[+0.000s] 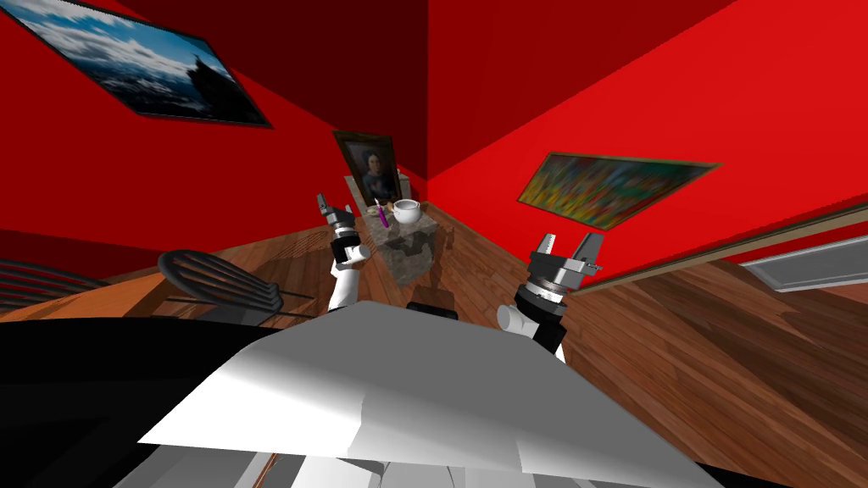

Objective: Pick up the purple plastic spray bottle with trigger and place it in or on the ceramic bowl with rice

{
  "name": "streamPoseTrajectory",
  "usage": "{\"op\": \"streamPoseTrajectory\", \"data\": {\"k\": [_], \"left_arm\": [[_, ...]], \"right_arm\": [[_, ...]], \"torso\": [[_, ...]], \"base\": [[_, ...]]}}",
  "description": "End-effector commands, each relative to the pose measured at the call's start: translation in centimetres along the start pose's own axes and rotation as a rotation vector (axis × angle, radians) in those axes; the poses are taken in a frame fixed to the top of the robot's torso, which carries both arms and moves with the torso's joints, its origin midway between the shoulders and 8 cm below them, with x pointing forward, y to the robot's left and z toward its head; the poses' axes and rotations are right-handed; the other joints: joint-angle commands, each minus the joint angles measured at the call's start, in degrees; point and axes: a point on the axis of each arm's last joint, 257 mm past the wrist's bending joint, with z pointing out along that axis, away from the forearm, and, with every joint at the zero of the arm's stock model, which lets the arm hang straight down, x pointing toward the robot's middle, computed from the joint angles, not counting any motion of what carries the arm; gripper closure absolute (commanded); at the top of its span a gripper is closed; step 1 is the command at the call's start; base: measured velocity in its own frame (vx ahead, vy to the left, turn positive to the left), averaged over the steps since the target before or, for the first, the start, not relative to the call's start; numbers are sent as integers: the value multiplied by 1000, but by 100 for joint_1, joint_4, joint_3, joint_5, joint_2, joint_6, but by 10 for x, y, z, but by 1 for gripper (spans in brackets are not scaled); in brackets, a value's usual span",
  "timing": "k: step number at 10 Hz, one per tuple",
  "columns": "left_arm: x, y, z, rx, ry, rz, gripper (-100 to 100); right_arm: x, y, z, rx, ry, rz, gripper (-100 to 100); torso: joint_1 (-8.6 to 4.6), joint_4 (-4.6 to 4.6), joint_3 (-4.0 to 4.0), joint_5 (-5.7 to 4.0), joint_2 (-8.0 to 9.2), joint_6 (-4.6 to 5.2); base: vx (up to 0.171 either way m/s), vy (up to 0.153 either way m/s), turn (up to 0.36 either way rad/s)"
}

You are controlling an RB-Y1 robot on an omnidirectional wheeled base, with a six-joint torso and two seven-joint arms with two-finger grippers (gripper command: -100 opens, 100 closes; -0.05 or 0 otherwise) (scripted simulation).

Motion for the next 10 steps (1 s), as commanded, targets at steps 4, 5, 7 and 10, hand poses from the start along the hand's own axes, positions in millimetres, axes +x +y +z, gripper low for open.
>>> {"op": "streamPoseTrajectory", "data": {"k": [4,5,7,10], "left_arm": [[-33,12,17,13,-116,-73,-100],[-47,12,22,29,-164,-108,-100],[-62,25,25,20,-224,-151,-100],[-71,36,30,18,-279,-203,-100]], "right_arm": [[0,0,0,0,0,0,0],[0,0,0,0,0,0,0],[0,0,0,0,0,0,0],[0,0,0,0,0,0,0]], "torso": [[1,-1,-3,0,-5,0],[3,-2,-4,1,-8,0],[5,-2,-7,1,-11,-1],[9,-4,-9,2,-16,1]], "base": [[-26,-47,-29],[-10,-47,-67],[-10,-37,-35],[1,-23,-44]]}}
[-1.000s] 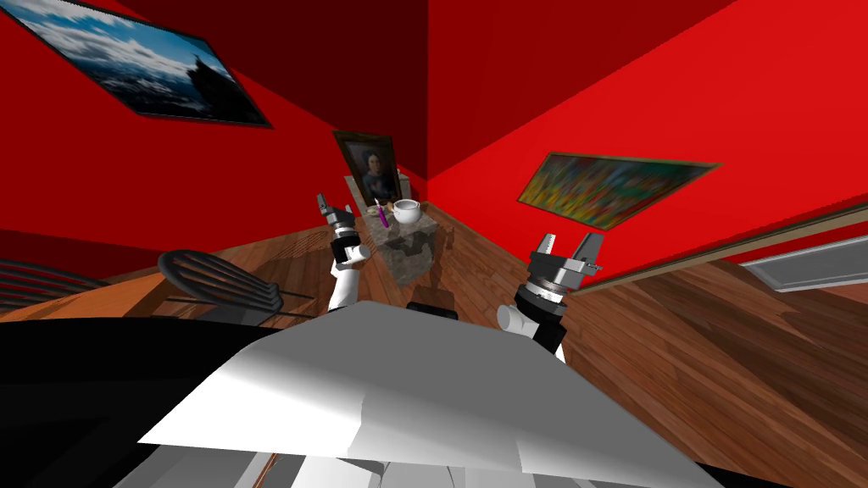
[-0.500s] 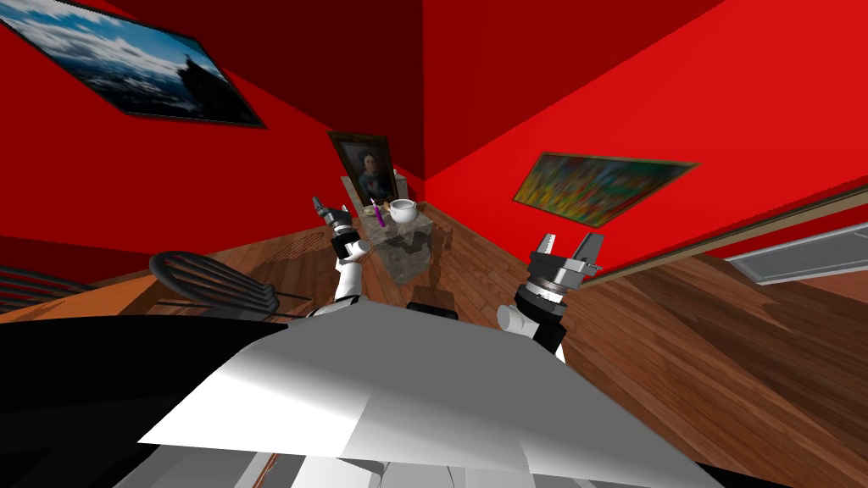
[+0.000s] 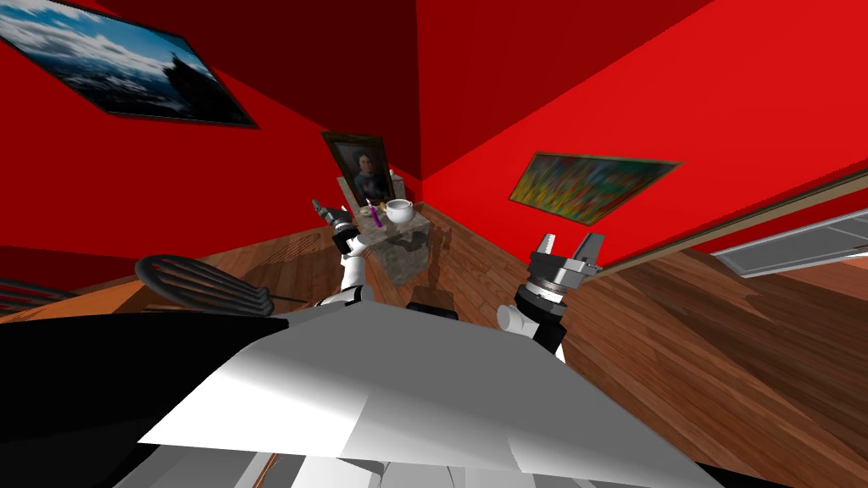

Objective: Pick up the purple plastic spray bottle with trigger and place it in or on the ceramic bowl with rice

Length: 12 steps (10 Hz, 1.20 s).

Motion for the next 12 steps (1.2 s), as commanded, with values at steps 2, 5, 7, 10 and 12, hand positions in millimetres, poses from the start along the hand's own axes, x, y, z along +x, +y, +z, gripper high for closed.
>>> {"op": "streamPoseTrajectory", "data": {"k": [2,5,7,10,12], "left_arm": [[-13,12,5,-7,-64,-56,-100],[-28,29,11,-12,-162,-160,-100],[-36,44,10,-28,-217,-211,-100],[-51,74,3,-64,-321,-306,-100],[-50,91,-1,-84,-366,-361,-100]], "right_arm": [[0,0,0,0,0,0,0],[0,0,0,0,0,0,0],[0,0,0,0,0,0,0],[0,0,0,0,0,0,0],[0,0,0,0,0,0,0]], "torso": [[1,-1,-2,0,-3,2],[5,-2,-4,1,-7,-1],[8,-2,-5,2,-8,-1],[15,-3,-6,4,-11,0],[31,-7,-18,7,-31,0]], "base": [[14,-13,-51],[25,-4,-57],[31,9,-59],[41,28,-65],[79,64,-70]]}}
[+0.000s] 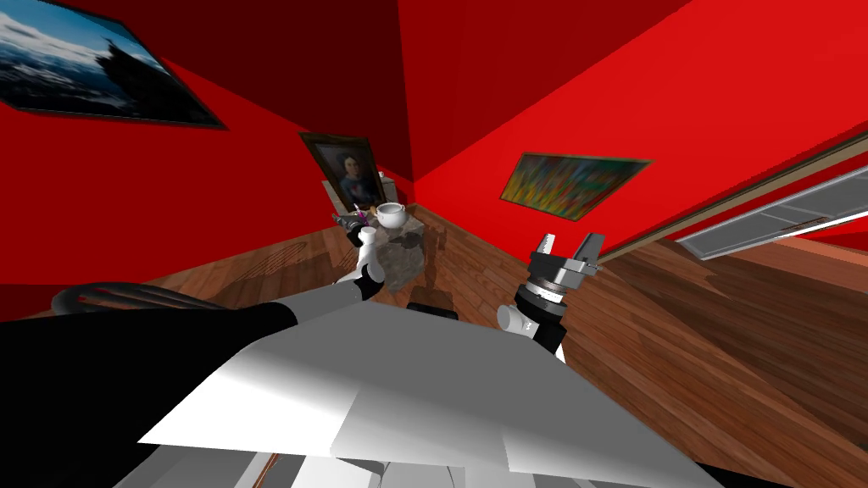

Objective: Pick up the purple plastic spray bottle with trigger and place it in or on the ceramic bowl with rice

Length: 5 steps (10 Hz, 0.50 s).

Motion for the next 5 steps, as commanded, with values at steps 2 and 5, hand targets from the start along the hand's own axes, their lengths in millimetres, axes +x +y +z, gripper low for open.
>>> {"op": "streamPoseTrajectory", "data": {"k": [2,5], "left_arm": [[-7,19,-2,-24,-53,-58,-100],[-20,46,-9,-58,-136,-145,-100]], "right_arm": [[0,0,0,0,0,0,0],[0,0,0,0,0,0,0]], "torso": [[-2,1,3,-1,5,2],[-1,3,8,0,13,-1]], "base": [[41,46,-35],[35,58,-32]]}}
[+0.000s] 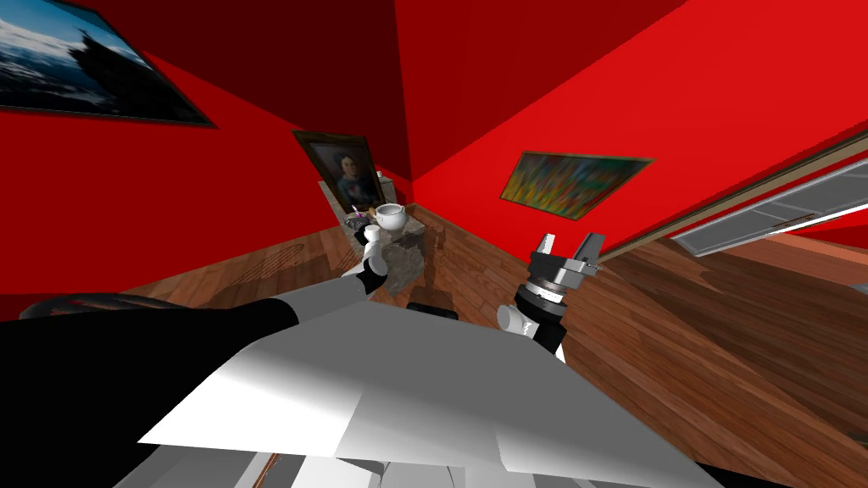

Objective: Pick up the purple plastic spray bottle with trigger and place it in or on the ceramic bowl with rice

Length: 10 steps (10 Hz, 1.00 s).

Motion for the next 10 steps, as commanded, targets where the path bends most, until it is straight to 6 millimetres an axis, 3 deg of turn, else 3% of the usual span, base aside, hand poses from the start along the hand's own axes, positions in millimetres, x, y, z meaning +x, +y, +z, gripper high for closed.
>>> {"op": "streamPoseTrajectory", "data": {"k": [1,5,6,8,9,10], "left_arm": [[-10,19,-3,-24,-58,-62,-100],[-35,63,-24,-79,-184,-183,-100],[-46,81,-37,-102,-228,-218,-100],[-42,79,-35,-100,-220,-209,-100],[-42,80,-36,-100,-222,-211,0],[-45,73,-23,-127,-197,-196,-100]], "right_arm": [[0,0,0,0,0,0,0],[0,0,0,0,0,0,0],[0,0,0,0,0,0,0],[0,0,0,0,0,0,0],[0,0,0,0,0,0,0],[0,0,0,0,0,0,0]], "torso": [[0,0,0,0,0,0],[41,-2,-6,9,-10,-4],[33,-1,-2,9,-2,-4],[24,1,4,7,7,-4],[-2,2,6,1,11,-3],[-17,3,7,-3,13,-2]], "base": [[36,111,-42],[50,156,-6],[12,163,34],[8,80,-1],[1,10,1],[78,-88,59]]}}
